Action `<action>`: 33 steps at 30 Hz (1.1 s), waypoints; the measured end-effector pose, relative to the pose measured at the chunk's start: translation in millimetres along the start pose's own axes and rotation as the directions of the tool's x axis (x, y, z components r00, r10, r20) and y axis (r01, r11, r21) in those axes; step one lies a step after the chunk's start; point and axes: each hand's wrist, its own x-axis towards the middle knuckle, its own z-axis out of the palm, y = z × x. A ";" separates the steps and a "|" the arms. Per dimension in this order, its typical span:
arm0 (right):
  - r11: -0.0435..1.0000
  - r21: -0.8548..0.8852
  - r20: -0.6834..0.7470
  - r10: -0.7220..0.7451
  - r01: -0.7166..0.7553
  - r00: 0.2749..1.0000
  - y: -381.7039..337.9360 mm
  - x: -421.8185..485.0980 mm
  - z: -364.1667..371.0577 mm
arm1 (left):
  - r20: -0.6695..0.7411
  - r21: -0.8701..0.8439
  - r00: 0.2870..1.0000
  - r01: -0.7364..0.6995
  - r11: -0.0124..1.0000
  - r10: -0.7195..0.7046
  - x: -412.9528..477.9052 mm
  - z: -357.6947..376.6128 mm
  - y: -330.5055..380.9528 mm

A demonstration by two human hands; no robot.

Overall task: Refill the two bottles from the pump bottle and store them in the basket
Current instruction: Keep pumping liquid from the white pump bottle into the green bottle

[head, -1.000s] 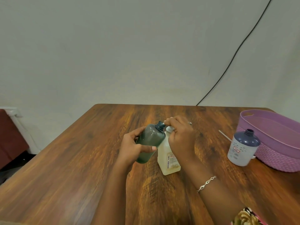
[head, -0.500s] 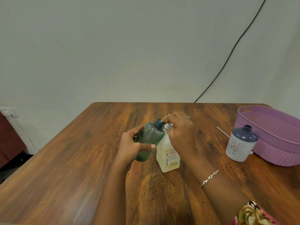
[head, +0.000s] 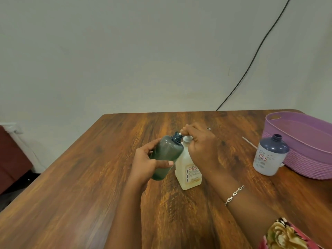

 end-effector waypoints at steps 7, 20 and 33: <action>0.994 0.073 0.085 0.076 -0.082 0.993 -2.6 18.1 -12.3 | -0.001 0.009 1.000 0.001 1.000 -0.001 -0.5 -0.5 1.0; 0.995 0.067 0.160 0.059 -0.070 0.985 -1.9 17.6 -15.5 | -0.005 0.011 1.000 0.013 1.000 -0.013 -1.9 -1.1 -0.9; 1.000 0.012 0.103 0.015 -0.017 0.995 -2.1 3.1 -6.8 | -0.023 0.004 1.000 0.009 1.000 -0.009 -2.6 -1.3 -7.3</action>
